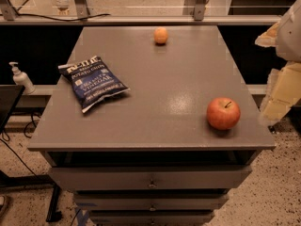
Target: Pick blue chip bag
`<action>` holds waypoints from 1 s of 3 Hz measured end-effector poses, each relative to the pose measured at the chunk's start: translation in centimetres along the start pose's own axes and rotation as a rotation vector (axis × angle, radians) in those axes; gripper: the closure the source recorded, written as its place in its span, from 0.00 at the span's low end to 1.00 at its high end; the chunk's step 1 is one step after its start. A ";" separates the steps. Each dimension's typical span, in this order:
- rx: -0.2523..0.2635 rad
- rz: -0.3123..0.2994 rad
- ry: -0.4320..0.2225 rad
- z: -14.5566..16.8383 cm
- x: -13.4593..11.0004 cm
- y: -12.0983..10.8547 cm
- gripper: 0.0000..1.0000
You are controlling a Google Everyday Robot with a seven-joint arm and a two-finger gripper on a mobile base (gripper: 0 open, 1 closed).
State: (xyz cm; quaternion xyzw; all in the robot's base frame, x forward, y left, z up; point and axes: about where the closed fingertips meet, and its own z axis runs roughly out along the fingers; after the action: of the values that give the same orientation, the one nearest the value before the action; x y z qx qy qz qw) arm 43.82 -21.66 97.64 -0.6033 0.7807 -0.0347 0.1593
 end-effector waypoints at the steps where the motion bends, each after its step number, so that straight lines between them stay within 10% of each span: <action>1: 0.000 0.000 0.000 0.0 0.0 0.0 0.00; 3: -0.015 -0.102 -0.132 3.1 -7.6 0.5 0.00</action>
Offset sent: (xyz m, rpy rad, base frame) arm 0.0222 0.0760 -0.0233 0.0908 -0.0155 0.1299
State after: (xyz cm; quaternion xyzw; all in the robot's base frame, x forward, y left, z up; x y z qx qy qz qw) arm 45.93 -13.85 96.16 -0.6444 0.7369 0.0031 0.2040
